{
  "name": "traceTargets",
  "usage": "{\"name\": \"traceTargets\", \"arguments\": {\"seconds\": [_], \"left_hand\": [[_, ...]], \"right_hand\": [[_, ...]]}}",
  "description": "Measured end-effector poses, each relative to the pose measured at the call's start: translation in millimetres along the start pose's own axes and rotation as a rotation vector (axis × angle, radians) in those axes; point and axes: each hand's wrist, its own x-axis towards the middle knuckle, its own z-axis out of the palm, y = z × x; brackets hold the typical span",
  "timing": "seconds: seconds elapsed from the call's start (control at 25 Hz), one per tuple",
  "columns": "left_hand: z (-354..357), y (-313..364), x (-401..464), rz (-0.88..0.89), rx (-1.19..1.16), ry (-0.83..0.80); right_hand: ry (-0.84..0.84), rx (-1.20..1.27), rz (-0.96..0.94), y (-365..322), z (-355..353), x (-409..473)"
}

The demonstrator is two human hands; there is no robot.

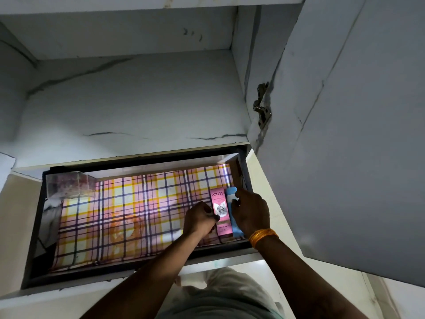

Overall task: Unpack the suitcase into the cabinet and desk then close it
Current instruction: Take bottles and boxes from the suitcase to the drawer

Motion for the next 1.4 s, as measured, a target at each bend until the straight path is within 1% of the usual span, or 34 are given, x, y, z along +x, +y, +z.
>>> {"name": "traceTargets", "arguments": {"seconds": [0.08, 0.12, 0.24, 0.28, 0.4, 0.52, 0.64, 0.76, 0.84, 0.96, 1.16, 1.24, 1.4], "left_hand": [[-12, -1, 1, 0.024, -0.042, 0.030], [-21, 0, -2, 0.043, -0.113, 0.060], [-60, 12, -16, 0.116, -0.514, 0.195], [-73, 15, -21, 0.151, -0.602, 0.244], [-117, 14, -41, 0.257, -0.799, 0.334], [-156, 1, -77, 0.262, -0.983, 0.458], [-190, -27, -128, 0.270, -1.066, 0.618], [-221, -78, -190, 0.272, -1.157, 0.853], [-235, -118, -240, 0.271, -1.231, 1.019], [-241, -175, -321, 0.245, -1.236, 1.199], [-221, -286, -477, 0.143, -1.191, 1.528], [-211, -316, -521, 0.101, -1.177, 1.601], [-179, -382, -625, 0.008, -1.158, 1.817]], "right_hand": [[0.078, 0.212, -0.071, -1, -8, 8], [0.095, 0.333, -0.097, -5, -13, 12], [0.077, 0.577, -0.144, -34, -29, 27], [0.062, 0.642, -0.157, -47, -33, 30], [-0.025, 0.766, -0.238, -95, -40, 34], [-0.154, 0.791, -0.403, -152, -38, 22], [-0.307, 0.891, -0.516, -209, -31, -5], [-0.482, 0.966, -0.635, -269, -17, -57], [-0.620, 0.986, -0.706, -309, -6, -107], [-0.812, 0.967, -0.777, -357, 18, -191], [-1.090, 0.879, -0.933, -407, 57, -360], [-1.162, 0.873, -0.968, -417, 70, -407], [-1.377, 0.790, -1.086, -433, 105, -536]]}}
